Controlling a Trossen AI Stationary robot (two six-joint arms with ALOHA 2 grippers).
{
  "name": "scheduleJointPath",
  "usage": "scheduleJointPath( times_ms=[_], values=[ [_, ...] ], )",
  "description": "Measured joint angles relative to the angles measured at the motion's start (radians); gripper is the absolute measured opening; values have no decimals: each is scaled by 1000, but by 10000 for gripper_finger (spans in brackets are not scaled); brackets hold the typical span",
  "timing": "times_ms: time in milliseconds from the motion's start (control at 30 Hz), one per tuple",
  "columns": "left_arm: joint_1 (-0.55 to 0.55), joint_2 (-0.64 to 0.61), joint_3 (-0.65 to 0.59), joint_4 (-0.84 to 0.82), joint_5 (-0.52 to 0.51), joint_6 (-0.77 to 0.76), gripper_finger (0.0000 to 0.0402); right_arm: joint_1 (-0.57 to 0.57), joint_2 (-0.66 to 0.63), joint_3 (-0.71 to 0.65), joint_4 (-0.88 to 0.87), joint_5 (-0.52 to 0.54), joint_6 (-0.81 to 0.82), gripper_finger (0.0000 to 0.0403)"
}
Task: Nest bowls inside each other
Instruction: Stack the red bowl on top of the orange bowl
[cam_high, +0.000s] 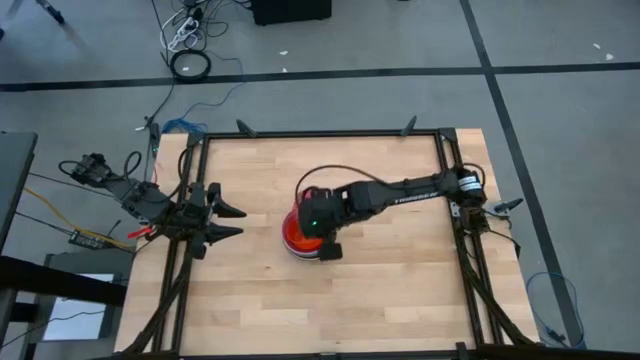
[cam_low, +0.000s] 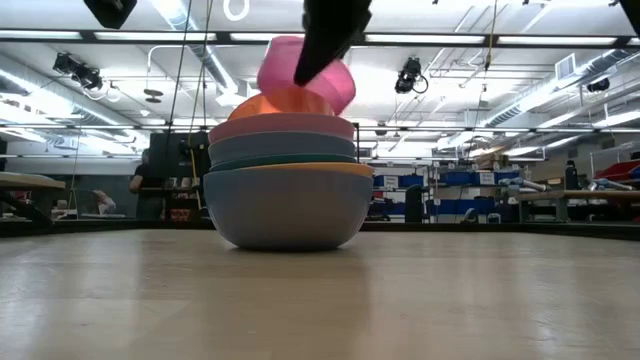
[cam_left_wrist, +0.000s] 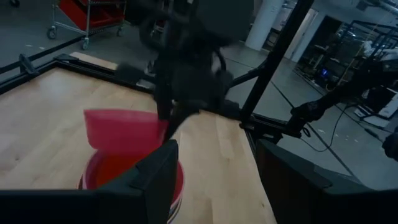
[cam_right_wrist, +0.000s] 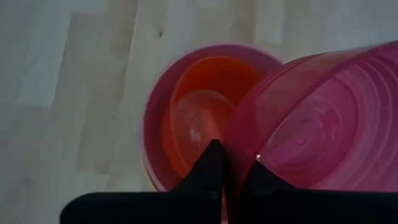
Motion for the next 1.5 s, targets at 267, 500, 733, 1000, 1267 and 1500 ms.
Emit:
scheduleJointPath(
  times_ms=[267,500,733,1000,1267,1500],
  values=[
    [0,0,0,-9,0,-2,223,15,80,4,-99,-21,42,0],
    [0,0,0,-17,0,-1,223,38,82,3,-89,-37,72,0],
    [0,0,0,-13,-1,-1,223,55,82,3,-49,-46,87,0],
    [0,0,0,-13,-1,0,223,60,82,3,43,-55,86,28],
    [0,0,0,-13,-1,1,223,60,82,2,33,-54,114,91],
    [0,0,0,-14,-1,-1,223,60,82,2,6,-39,134,113]
  ],
)
